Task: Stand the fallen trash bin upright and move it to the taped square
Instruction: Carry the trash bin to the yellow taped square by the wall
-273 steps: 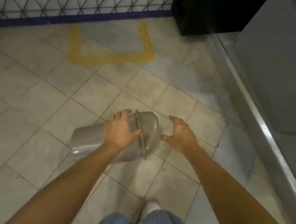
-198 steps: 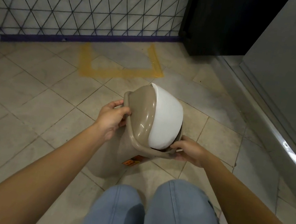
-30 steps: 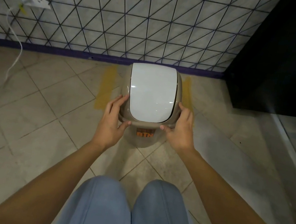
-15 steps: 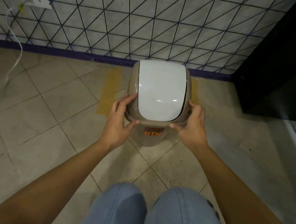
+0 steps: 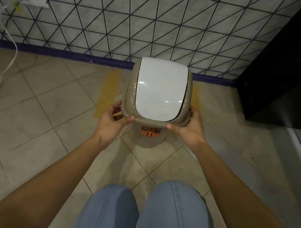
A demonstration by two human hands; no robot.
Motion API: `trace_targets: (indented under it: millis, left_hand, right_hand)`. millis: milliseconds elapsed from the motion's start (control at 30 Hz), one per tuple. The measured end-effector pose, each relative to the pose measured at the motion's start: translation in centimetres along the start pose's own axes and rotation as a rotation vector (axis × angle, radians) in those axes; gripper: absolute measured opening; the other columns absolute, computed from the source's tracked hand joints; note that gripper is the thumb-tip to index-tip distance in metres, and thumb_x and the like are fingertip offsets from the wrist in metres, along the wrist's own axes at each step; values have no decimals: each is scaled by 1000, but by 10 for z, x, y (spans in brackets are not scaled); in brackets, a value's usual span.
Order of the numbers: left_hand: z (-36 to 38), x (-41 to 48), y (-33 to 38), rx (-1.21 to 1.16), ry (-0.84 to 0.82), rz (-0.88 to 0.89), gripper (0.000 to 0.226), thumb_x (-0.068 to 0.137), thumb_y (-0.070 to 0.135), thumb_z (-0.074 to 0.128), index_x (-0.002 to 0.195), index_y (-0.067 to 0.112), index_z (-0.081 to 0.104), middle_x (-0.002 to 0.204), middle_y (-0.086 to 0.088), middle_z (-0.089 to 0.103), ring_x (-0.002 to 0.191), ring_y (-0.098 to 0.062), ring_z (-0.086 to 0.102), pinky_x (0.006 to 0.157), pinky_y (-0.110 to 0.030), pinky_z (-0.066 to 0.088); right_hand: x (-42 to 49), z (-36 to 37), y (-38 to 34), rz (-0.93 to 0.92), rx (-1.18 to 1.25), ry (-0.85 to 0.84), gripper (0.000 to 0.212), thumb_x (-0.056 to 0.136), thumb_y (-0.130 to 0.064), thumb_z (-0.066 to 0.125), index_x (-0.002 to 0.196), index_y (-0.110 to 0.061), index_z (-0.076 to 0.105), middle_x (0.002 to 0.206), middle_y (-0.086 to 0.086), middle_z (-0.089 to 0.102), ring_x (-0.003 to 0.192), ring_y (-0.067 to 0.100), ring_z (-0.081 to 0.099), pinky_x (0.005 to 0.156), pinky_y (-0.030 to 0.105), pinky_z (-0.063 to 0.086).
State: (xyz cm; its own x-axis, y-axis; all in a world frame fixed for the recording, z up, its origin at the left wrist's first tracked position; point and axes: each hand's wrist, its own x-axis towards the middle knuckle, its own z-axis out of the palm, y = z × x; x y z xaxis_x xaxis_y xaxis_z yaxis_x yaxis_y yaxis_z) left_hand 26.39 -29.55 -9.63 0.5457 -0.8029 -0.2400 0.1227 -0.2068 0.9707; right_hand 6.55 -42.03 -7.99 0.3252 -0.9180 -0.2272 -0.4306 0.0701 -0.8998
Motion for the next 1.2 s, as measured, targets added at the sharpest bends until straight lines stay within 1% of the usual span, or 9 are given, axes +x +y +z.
trace_targets:
  millis: [67,167,267,433,533,700,867,1033,1200]
  left_hand:
    - [1,1,1,-18,-22,1,72,77,15,73,140,19,38,118,8,58,101,-5,59,73,-17,53]
    - [3,5,3,-33,-21,-9,71,78,15,73,140,18,38,112,10,58,96,-2,59,71,-15,53]
    - [5,10,6,-33,-14,-8,70,78,14,72,139,19,38,117,6,57,98,-4,58,71,-15,51]
    - [8,22,9,-16,-9,-6,70,79,14,71,140,17,38,120,1,56,98,-7,57,85,-26,49]
    - [9,29,12,-4,-9,-6,70,79,15,72,140,16,37,124,-2,55,100,-11,57,85,-28,50]
    - [9,42,14,8,6,-2,74,80,15,71,143,18,32,127,-4,54,112,-21,54,99,-43,45]
    - [12,55,19,16,6,13,79,82,12,69,145,23,23,116,3,55,101,-10,56,99,-44,44]
    - [15,67,22,24,18,-8,78,81,16,70,145,24,26,124,-1,53,113,-20,53,100,-47,43]
    - [18,79,28,62,16,-10,77,81,17,70,144,24,27,129,-4,52,110,-19,54,98,-46,45]
  right_hand:
    - [3,-2,-1,-2,8,4,106,56,-14,88,142,-15,27,144,5,39,131,22,39,110,40,34]
    - [7,-2,-3,-3,27,2,104,58,-12,87,142,-15,27,144,4,40,130,21,41,108,35,35]
    - [11,-1,-4,-14,57,-3,102,59,-10,86,142,-16,28,143,2,42,129,20,42,106,32,36]
    - [23,0,-8,-10,78,4,102,59,-10,86,143,-16,27,144,3,40,131,20,41,109,38,36]
    - [30,1,-11,-18,61,12,101,60,-12,86,143,-17,29,143,2,41,130,20,41,109,39,36]
    - [43,5,-12,-35,43,17,98,61,-13,85,142,-19,31,140,2,45,129,20,42,109,38,36]
    - [60,7,-15,-34,13,12,99,63,-14,85,144,-18,28,141,5,44,131,21,41,109,43,37]
    - [76,6,-20,-41,-18,2,99,63,-14,85,144,-16,28,141,7,44,131,23,41,109,43,36]
    - [90,5,-29,-32,-64,-1,100,62,-14,85,144,-15,28,142,7,43,131,24,41,110,43,35]
